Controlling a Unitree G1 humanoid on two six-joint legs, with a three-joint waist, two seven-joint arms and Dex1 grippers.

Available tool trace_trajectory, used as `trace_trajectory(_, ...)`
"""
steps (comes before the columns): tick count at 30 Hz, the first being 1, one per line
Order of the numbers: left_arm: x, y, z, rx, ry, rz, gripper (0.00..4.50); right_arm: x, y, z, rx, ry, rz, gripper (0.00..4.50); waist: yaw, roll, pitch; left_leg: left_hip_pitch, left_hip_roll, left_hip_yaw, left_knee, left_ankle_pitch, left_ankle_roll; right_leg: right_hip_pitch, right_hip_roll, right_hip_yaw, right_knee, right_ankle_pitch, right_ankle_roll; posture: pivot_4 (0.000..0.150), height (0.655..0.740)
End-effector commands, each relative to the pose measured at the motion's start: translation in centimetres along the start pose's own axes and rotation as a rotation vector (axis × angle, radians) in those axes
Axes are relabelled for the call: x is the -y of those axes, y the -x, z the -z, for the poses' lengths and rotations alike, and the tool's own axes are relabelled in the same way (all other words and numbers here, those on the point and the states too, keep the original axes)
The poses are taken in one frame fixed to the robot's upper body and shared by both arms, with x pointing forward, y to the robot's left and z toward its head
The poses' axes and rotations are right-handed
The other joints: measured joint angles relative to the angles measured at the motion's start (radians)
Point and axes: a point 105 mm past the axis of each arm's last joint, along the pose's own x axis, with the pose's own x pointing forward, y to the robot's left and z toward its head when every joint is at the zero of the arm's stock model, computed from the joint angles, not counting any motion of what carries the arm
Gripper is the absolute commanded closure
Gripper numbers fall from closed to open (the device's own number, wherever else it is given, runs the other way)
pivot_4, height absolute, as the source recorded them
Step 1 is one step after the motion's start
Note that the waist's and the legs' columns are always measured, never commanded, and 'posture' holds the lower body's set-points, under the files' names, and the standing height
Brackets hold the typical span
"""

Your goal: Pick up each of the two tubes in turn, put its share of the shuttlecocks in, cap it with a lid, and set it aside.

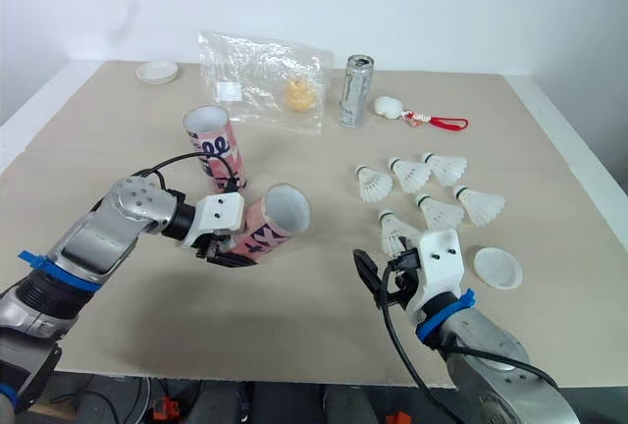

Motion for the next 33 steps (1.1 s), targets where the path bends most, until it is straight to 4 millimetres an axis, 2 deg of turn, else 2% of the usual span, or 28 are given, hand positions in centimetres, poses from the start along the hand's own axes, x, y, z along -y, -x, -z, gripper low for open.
trace_trajectory(1,0.4,-0.8,-0.7,0.008,-0.019,0.022,1.45,0.7,-0.7,-0.5,0.027,0.006,0.013,0.00,0.001,0.000,0.000,0.000,0.000,0.000,0.000,0.000,0.000,0.000,0.000,0.000,0.000,0.000,0.000,0.150,0.7400)
trace_trajectory(10,0.6,-0.8,-1.2,0.024,-0.016,0.010,1.45,2.2,-2.8,-0.2,0.016,-0.039,0.041,0.00,0.002,0.000,0.000,-0.001,-0.001,-0.001,-0.002,0.000,0.000,0.000,0.000,0.000,0.000,-0.002,0.001,0.150,0.7400)
trace_trajectory(18,0.4,-0.9,-1.1,0.023,-0.010,-0.009,1.45,2.2,-4.1,0.0,0.003,-0.049,0.034,0.00,0.002,0.000,0.000,-0.001,-0.001,-0.001,-0.002,0.000,0.000,0.000,0.000,0.000,0.000,-0.002,0.001,0.150,0.7400)
trace_trajectory(19,0.4,-0.9,-1.0,0.022,-0.010,-0.012,1.48,2.3,-4.2,0.1,0.002,-0.055,0.037,0.53,0.002,0.000,0.000,-0.001,-0.001,-0.001,-0.002,0.000,0.000,0.000,0.000,0.000,0.000,-0.002,0.002,0.150,0.7400)
trace_trajectory(20,0.4,-0.9,-1.0,0.021,-0.010,-0.015,1.48,2.3,-4.2,0.1,0.001,-0.057,0.039,0.75,0.002,0.000,0.000,-0.001,-0.001,-0.001,-0.002,0.000,0.000,0.000,0.000,0.000,0.000,-0.002,0.002,0.150,0.7400)
trace_trajectory(21,0.4,-0.9,-1.0,0.021,-0.010,-0.017,1.48,2.4,-4.3,0.1,0.000,-0.049,0.040,1.35,0.002,0.000,0.000,-0.001,-0.001,-0.001,-0.002,0.000,0.000,0.000,0.000,0.000,0.000,-0.002,0.002,0.150,0.7400)
trace_trajectory(24,0.4,-0.9,-1.0,0.024,-0.008,-0.022,1.48,2.6,-4.3,0.1,-0.002,-0.041,0.047,2.54,0.002,0.000,0.000,-0.001,-0.001,-0.001,-0.001,0.000,0.000,0.000,0.000,0.000,0.000,-0.001,0.002,0.150,0.7400)
trace_trajectory(28,0.4,-1.0,-1.0,0.026,-0.005,-0.027,1.48,2.6,-4.4,0.2,-0.004,-0.038,0.044,4.44,0.002,0.000,0.000,-0.001,-0.001,-0.001,-0.001,0.000,0.000,0.000,0.000,0.000,0.000,-0.001,0.002,0.150,0.7400)
trace_trajectory(33,0.2,-1.0,-0.9,0.028,-0.001,-0.040,1.48,2.4,-4.3,-0.1,-0.001,-0.006,0.024,4.48,0.002,0.001,0.000,-0.001,-0.001,-0.001,-0.001,0.000,0.000,0.000,0.000,0.000,0.000,-0.001,0.002,0.150,0.7400)
